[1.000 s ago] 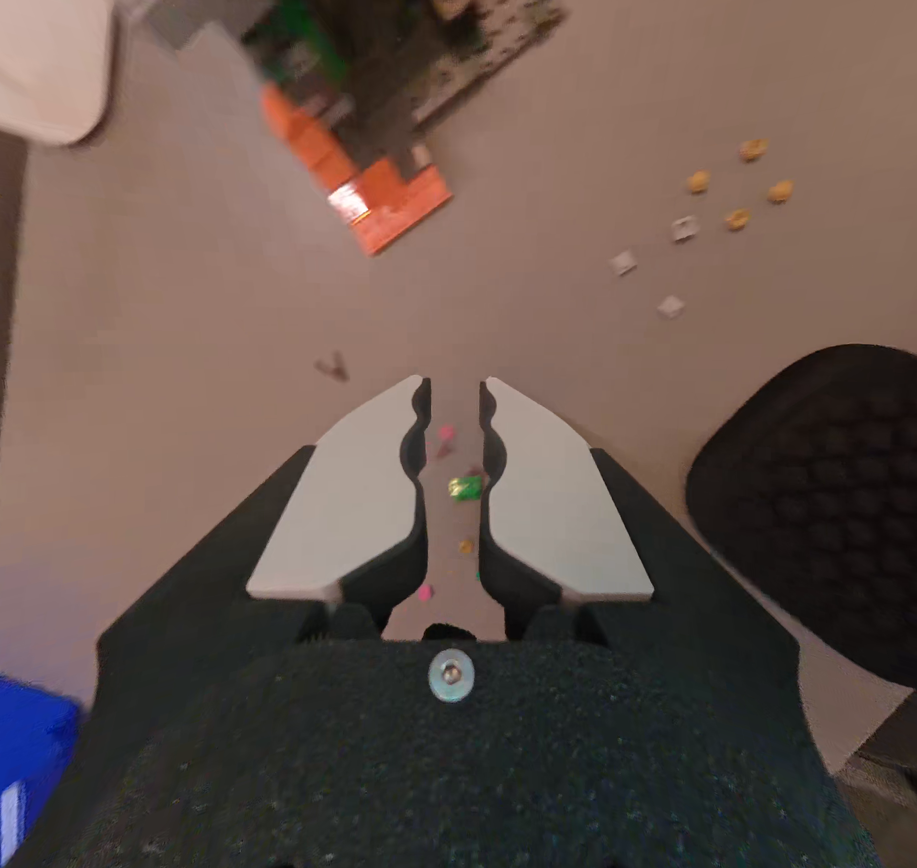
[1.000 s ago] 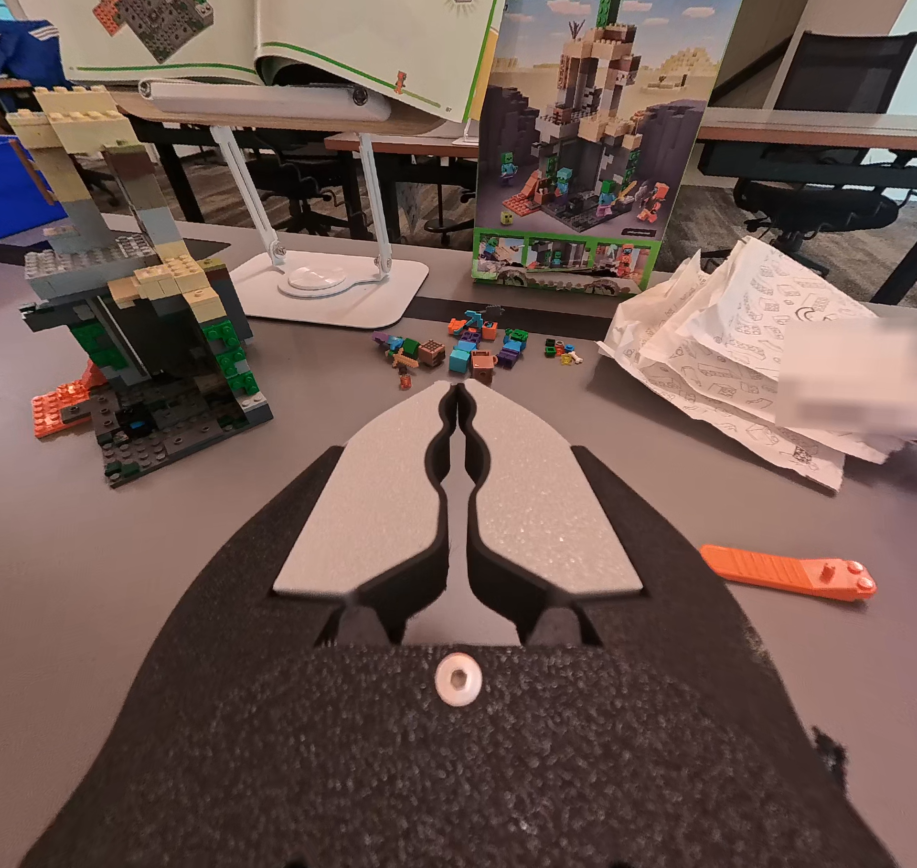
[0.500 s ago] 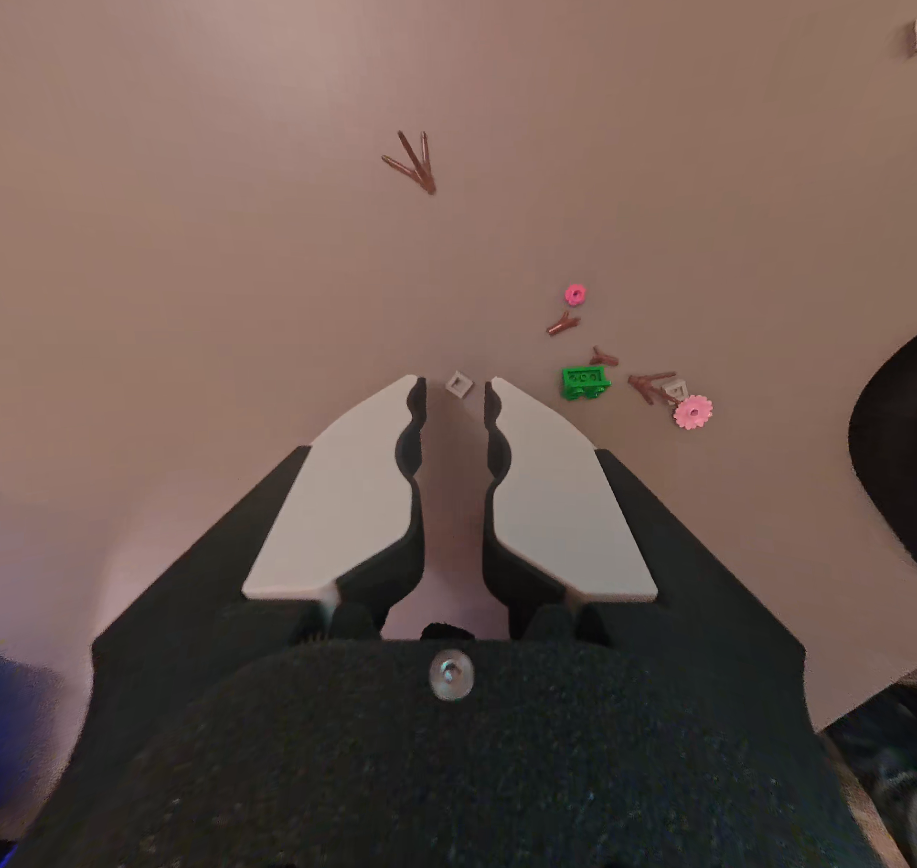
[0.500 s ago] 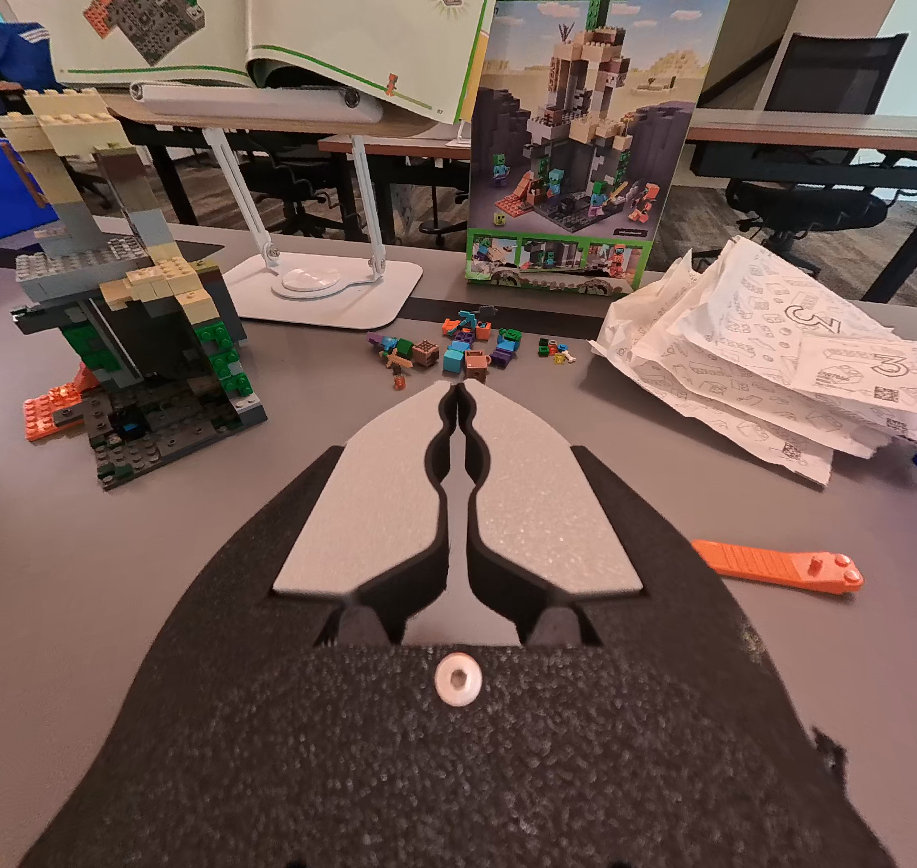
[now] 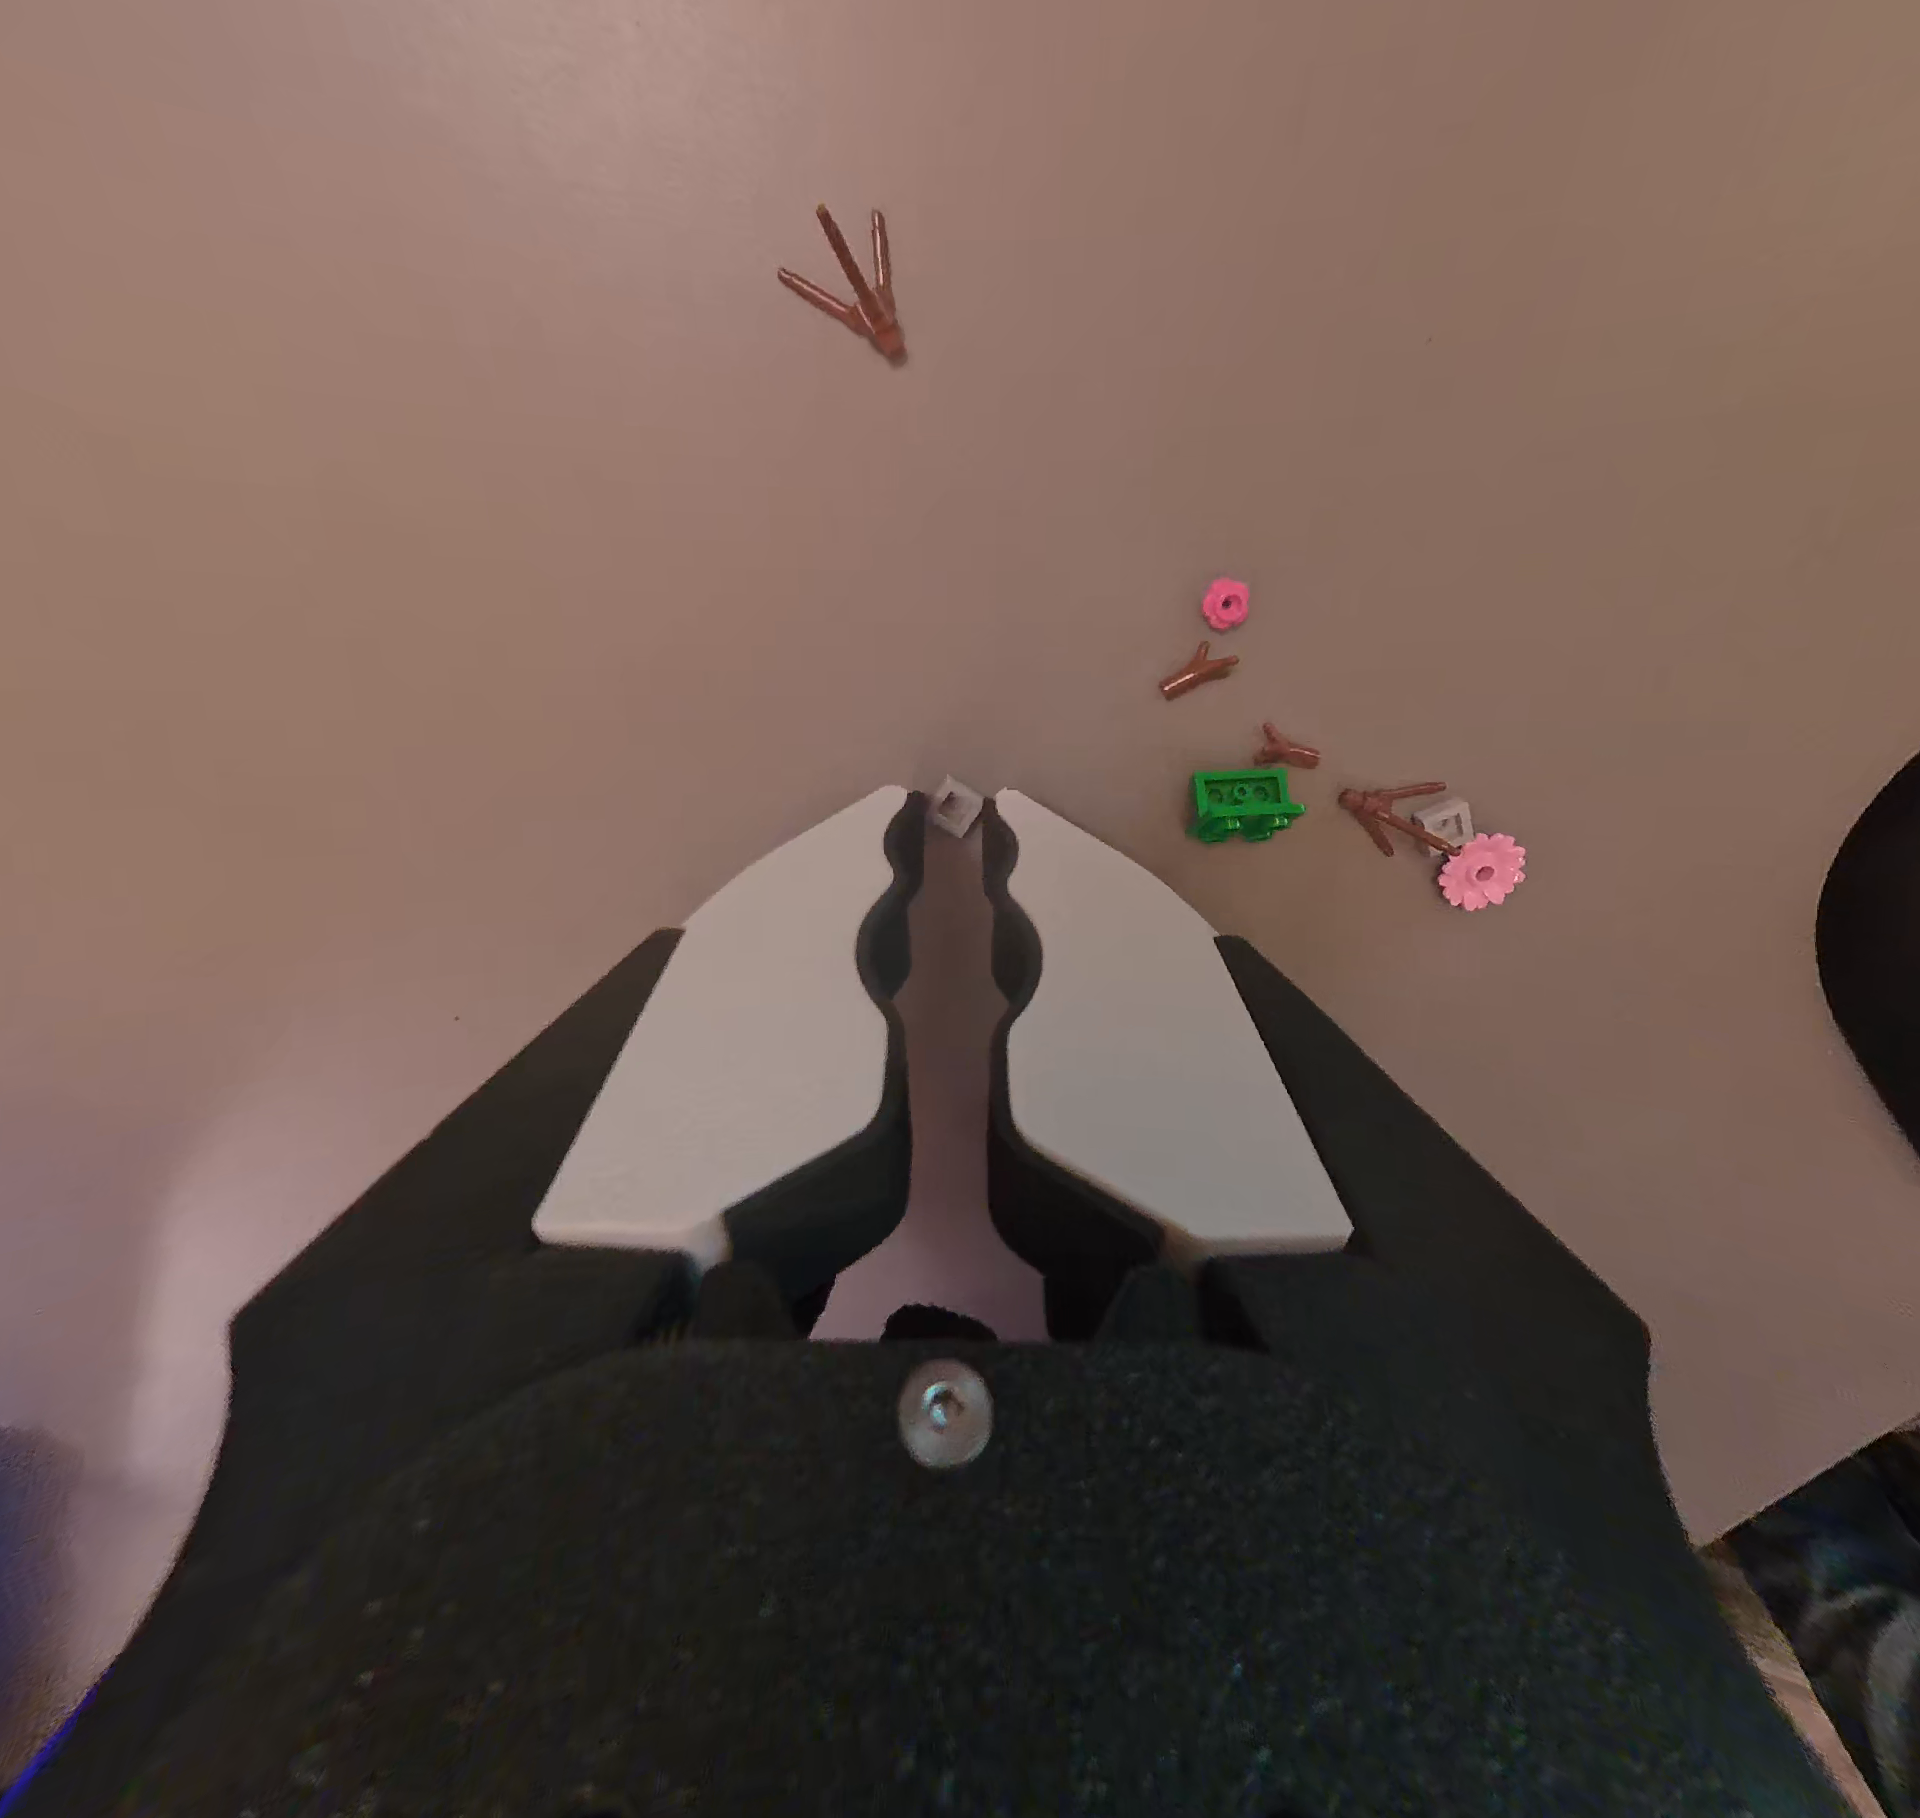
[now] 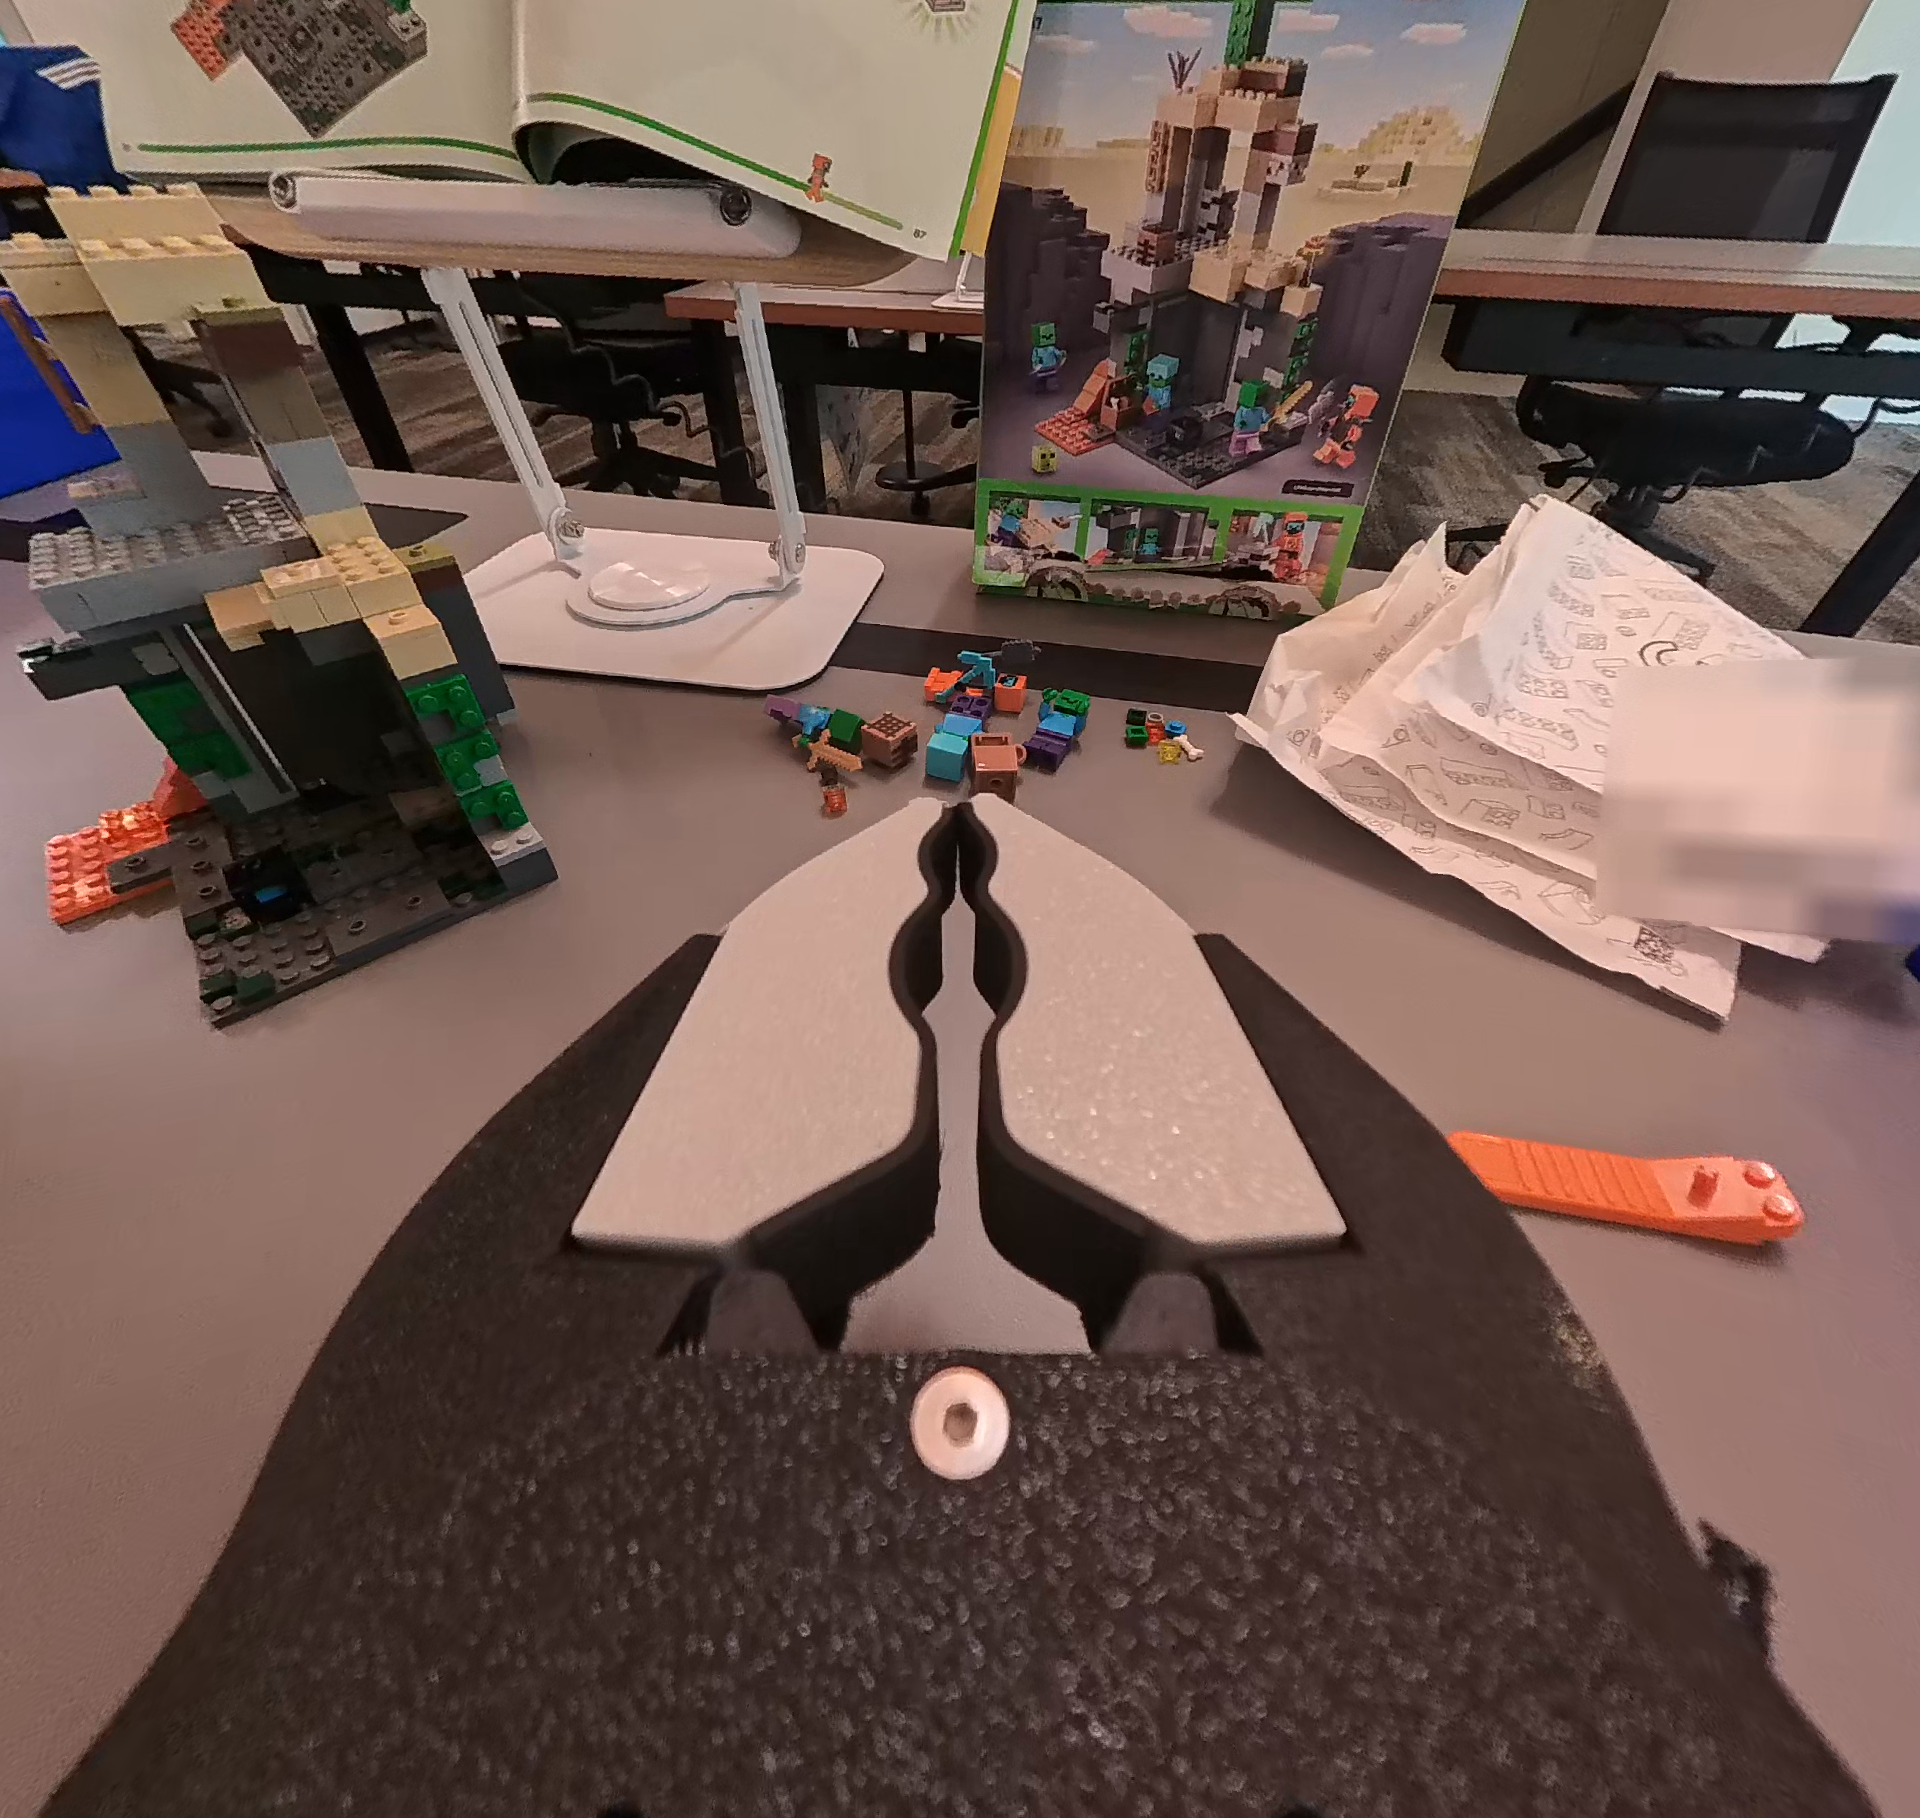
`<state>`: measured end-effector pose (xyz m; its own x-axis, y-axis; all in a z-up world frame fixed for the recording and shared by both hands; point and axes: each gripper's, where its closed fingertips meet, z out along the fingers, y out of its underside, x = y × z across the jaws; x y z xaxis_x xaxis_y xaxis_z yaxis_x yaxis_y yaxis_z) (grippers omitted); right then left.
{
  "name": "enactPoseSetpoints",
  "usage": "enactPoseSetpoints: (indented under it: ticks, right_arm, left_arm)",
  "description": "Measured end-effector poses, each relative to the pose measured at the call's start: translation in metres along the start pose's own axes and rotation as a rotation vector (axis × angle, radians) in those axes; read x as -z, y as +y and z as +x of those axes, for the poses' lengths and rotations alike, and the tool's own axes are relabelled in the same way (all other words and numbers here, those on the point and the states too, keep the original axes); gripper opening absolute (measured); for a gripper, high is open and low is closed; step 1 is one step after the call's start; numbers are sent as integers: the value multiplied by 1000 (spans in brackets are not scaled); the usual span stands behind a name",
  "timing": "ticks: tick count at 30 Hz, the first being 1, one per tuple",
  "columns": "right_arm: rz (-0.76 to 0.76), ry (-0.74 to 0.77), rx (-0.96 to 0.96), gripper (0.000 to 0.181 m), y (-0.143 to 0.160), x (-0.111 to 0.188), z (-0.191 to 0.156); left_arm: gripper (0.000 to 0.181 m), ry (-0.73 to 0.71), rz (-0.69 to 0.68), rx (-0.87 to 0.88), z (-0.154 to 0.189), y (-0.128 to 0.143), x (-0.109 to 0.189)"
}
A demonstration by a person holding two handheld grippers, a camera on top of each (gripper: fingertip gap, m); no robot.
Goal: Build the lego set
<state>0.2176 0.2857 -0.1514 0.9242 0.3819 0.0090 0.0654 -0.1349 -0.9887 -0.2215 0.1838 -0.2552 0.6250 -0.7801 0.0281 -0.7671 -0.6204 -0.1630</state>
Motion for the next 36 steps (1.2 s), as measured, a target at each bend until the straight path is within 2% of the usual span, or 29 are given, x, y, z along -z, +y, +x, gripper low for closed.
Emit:
enactPoseSetpoints:
  ticks: [5, 11, 14, 18, 22, 30, 36]
  right_arm:
    - [1, 1, 1, 0, 0, 0, 0]
    - [0, -4, 4, 0, 0, 0, -2]
    - [4, -3, 5, 0, -1, 1, -2]
    - [5, -3, 5, 0, -1, 1, -1]
    - [1, -4, 6, 0, 0, 0, -2]
    - [-1, -9, 8, 0, 0, 0, -3]
    - [-3, -13, 7, 0, 1, 0, -4]
  left_arm:
    - [10, -12, 36, -9, 5, -11, 5]
    - [9, -4, 159, -171, 59, -71, 20]
    - [9, 19, 187, -243, 86, -98, 13]
    - [10, 63, 208, -284, 107, -121, -1]
    - [10, 84, 215, -290, 114, -130, -9]
    - [15, 115, 204, -299, 126, -129, -19]
    - [17, 127, 227, -301, 130, -131, -15]
